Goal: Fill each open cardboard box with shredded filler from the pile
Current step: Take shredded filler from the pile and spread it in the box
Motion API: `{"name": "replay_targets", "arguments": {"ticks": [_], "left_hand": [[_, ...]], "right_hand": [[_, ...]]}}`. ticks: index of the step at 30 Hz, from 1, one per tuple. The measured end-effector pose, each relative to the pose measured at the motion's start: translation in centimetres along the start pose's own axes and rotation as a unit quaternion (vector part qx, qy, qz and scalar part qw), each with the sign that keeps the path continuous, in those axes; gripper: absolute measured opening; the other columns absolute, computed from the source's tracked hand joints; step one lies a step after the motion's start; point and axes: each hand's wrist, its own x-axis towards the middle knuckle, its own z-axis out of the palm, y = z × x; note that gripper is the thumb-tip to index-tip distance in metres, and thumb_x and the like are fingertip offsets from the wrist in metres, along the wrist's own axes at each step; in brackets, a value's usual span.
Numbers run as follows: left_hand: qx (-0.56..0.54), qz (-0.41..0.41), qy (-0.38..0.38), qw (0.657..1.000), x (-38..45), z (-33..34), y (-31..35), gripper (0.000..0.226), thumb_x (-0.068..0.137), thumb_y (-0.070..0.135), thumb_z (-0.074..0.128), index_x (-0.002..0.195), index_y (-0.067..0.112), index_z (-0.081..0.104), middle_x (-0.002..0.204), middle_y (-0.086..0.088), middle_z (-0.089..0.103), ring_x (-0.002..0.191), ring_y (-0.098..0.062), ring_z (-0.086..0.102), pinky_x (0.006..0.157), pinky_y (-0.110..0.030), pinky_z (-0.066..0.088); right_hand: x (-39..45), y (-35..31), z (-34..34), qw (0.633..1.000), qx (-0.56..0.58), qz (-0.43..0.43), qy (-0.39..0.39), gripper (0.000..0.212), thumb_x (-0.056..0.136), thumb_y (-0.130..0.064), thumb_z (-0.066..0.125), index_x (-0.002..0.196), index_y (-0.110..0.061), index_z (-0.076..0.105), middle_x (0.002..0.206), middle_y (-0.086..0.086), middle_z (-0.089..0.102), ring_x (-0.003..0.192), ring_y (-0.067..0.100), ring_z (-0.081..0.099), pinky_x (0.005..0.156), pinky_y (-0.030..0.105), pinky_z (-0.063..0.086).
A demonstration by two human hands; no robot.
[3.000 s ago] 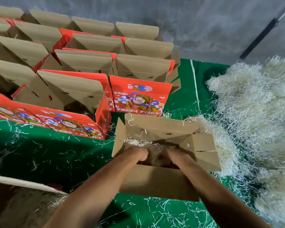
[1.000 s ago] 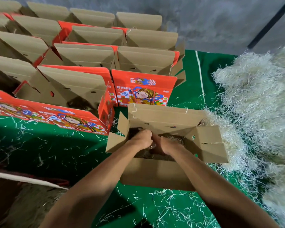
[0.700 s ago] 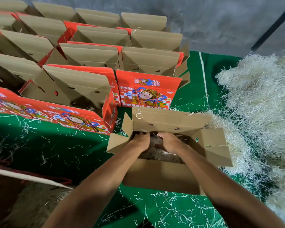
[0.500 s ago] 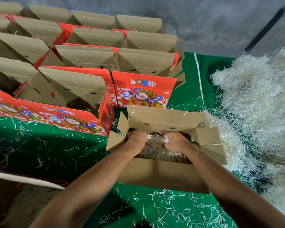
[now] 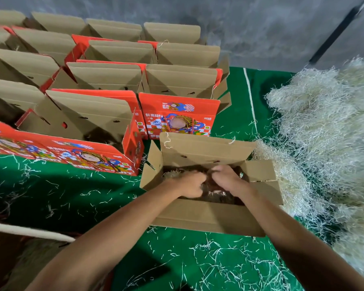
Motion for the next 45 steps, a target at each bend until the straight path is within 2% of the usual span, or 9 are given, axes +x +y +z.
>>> {"name": "replay_targets", "arguments": {"ticks": [8,14,21,24,30,35,40,43,45], "left_hand": [[0.055,-0.087,-0.149,0.983,1.2,1.6,-2.2,0.037,0.096,0.003,0.046,0.132,0.006,0.052,0.138,-0.017,0.055,0.115,-0.030,0.059,0.088,-0.036,0.047],[0.197,-0.151,-0.205,0.947,0.5,1.6,-2.5,0.043,0.097,0.005,0.045,0.139,-0.001,0.047,0.147,-0.017,0.047,0.127,-0.033,0.052,0.099,-0.040,0.045],[0.128,-0.158,0.014,0.979,0.8,0.2,-1.8,0.026,0.090,0.010,0.059,0.115,0.011,0.065,0.117,-0.011,0.065,0.106,-0.028,0.061,0.082,-0.035,0.044],[0.181,-0.213,-0.107,0.954,0.8,1.3,-2.4,0.037,0.094,0.013,0.052,0.130,0.009,0.059,0.138,-0.014,0.055,0.124,-0.033,0.053,0.105,-0.044,0.042],[0.120,-0.215,-0.128,0.961,0.9,2.0,-3.5,0.051,0.101,0.005,0.038,0.151,0.004,0.031,0.157,-0.017,0.030,0.139,-0.035,0.038,0.114,-0.042,0.034],[0.112,-0.190,0.044,0.974,1.4,1.1,-2.4,0.029,0.095,0.012,0.053,0.122,0.015,0.064,0.127,-0.010,0.063,0.119,-0.028,0.057,0.100,-0.041,0.047],[0.155,-0.211,-0.092,0.961,1.1,2.1,-2.6,0.033,0.097,0.006,0.046,0.125,0.011,0.063,0.129,-0.011,0.063,0.118,-0.030,0.059,0.101,-0.045,0.046],[0.208,-0.232,-0.078,0.947,1.2,1.6,-2.7,0.033,0.095,0.017,0.051,0.126,0.017,0.064,0.130,-0.004,0.063,0.120,-0.025,0.057,0.099,-0.040,0.045],[0.223,-0.224,-0.050,0.947,1.1,1.8,-2.5,0.031,0.095,0.020,0.054,0.124,0.021,0.063,0.124,-0.002,0.064,0.115,-0.023,0.059,0.092,-0.035,0.046]], "right_hand": [[0.9,2.6,1.2,0.856,-0.471,-0.004,-0.211,0.047,0.092,-0.030,0.068,0.138,-0.021,0.058,0.141,0.007,0.057,0.127,0.027,0.055,0.107,0.038,0.043],[1.2,2.3,1.3,0.870,-0.470,0.032,-0.148,0.085,0.087,-0.041,0.072,0.156,-0.031,0.024,0.163,0.007,0.023,0.147,0.033,0.029,0.117,0.044,0.028],[1.0,0.3,2.2,0.880,-0.462,-0.107,0.031,0.029,0.093,-0.018,0.062,0.122,-0.018,0.062,0.121,0.009,0.066,0.115,0.028,0.062,0.095,0.037,0.050],[0.9,0.4,3.5,0.926,-0.367,-0.069,-0.063,0.035,0.097,-0.039,0.059,0.122,-0.015,0.066,0.123,0.009,0.067,0.114,0.026,0.061,0.101,0.038,0.047],[1.1,1.1,3.6,0.858,-0.478,0.040,-0.184,0.053,0.096,-0.046,0.055,0.141,-0.017,0.053,0.146,0.009,0.051,0.129,0.030,0.051,0.111,0.041,0.040],[1.5,-0.1,1.6,0.928,-0.364,-0.048,-0.063,0.022,0.094,-0.026,0.052,0.097,-0.011,0.068,0.095,0.008,0.071,0.087,0.025,0.069,0.071,0.031,0.054],[1.3,2.4,3.0,0.869,-0.476,-0.003,-0.131,0.052,0.096,-0.036,0.060,0.143,-0.018,0.047,0.145,0.009,0.050,0.130,0.029,0.049,0.106,0.035,0.040],[1.2,2.9,3.0,0.824,-0.563,-0.053,-0.032,0.059,0.105,-0.036,0.041,0.158,-0.021,0.020,0.163,0.010,0.025,0.146,0.030,0.031,0.118,0.042,0.026],[0.7,2.8,2.8,0.888,-0.456,-0.061,-0.013,0.059,0.102,-0.010,0.046,0.156,-0.018,0.024,0.157,0.017,0.034,0.136,0.033,0.046,0.113,0.042,0.036]]}}
